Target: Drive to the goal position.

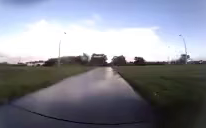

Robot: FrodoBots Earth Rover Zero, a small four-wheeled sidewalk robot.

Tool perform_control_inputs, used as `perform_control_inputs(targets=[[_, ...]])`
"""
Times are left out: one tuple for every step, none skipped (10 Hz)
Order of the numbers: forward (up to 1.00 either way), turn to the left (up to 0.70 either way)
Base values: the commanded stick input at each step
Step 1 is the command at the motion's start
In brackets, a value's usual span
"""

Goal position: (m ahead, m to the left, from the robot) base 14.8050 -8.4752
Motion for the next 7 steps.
perform_control_inputs(targets=[[0.45,0.00],[0.45,0.00],[0.45,0.00],[0.45,0.00],[0.45,0.00],[0.45,0.00],[0.45,0.00]])
